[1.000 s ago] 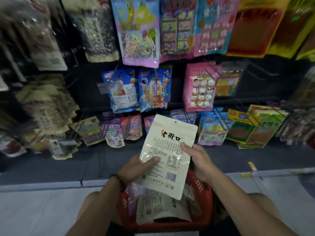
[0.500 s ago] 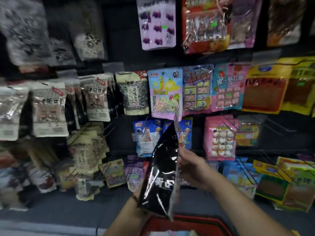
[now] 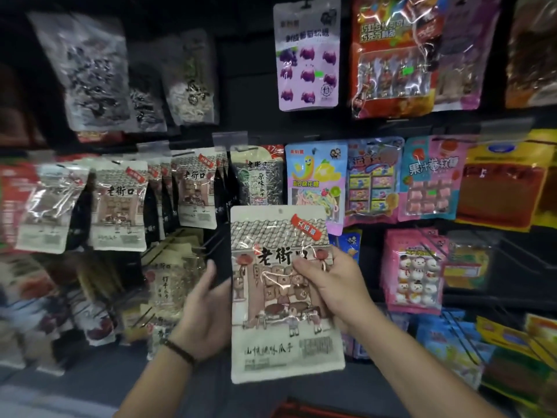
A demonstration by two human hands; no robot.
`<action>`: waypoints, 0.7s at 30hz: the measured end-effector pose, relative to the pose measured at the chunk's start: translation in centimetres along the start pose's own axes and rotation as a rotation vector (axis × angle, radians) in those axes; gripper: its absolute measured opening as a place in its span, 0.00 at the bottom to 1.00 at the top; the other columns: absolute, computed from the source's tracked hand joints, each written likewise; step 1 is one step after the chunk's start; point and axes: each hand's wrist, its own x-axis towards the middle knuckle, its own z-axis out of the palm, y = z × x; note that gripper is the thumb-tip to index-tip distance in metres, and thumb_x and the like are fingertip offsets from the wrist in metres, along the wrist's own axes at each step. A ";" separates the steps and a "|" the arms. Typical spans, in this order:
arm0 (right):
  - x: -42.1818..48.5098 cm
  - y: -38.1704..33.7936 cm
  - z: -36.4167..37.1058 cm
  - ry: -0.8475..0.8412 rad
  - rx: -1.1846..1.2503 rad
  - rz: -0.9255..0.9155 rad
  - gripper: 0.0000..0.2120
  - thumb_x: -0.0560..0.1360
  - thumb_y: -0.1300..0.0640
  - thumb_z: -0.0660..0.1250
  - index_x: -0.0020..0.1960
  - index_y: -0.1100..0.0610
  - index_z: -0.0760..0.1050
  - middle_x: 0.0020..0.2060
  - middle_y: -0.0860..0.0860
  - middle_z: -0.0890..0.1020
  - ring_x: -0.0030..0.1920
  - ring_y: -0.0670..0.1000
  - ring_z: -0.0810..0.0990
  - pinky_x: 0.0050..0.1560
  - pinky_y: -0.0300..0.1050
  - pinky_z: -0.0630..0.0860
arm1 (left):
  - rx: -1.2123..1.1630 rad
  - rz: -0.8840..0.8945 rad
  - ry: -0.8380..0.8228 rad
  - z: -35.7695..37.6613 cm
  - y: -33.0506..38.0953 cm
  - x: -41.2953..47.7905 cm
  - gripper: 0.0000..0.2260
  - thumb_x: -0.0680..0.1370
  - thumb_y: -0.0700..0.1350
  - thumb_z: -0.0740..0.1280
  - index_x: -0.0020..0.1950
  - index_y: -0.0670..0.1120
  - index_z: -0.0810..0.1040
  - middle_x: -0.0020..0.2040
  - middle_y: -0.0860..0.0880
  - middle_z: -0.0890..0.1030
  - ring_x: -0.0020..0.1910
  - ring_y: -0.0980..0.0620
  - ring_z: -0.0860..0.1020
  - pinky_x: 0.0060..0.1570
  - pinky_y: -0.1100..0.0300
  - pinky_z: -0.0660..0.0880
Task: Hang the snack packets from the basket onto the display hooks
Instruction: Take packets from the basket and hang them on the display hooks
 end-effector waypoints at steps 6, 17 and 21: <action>2.6 -2.1 3.1 0.034 -0.221 -0.185 0.14 0.76 0.46 0.78 0.56 0.51 0.80 0.36 0.47 0.87 0.32 0.44 0.84 0.40 0.43 0.80 | 0.530 0.303 0.263 1.2 3.8 0.8 0.14 0.81 0.46 0.72 0.66 0.52 0.76 0.51 0.48 0.90 0.45 0.48 0.89 0.42 0.53 0.85; 8.0 -4.0 7.5 -0.164 -0.312 -0.171 0.05 0.82 0.51 0.72 0.52 0.51 0.84 0.47 0.46 0.89 0.51 0.49 0.86 0.53 0.48 0.79 | 0.283 0.343 0.474 -3.3 8.3 1.8 0.06 0.80 0.49 0.73 0.57 0.50 0.84 0.52 0.38 0.88 0.49 0.35 0.83 0.59 0.25 0.76; 10.0 -4.1 10.2 -0.179 -0.359 -0.153 0.06 0.82 0.53 0.72 0.48 0.55 0.82 0.37 0.51 0.84 0.35 0.50 0.77 0.38 0.46 0.69 | 0.327 0.355 0.507 -5.3 10.0 2.1 0.17 0.79 0.53 0.75 0.65 0.48 0.79 0.52 0.39 0.89 0.50 0.33 0.86 0.59 0.29 0.81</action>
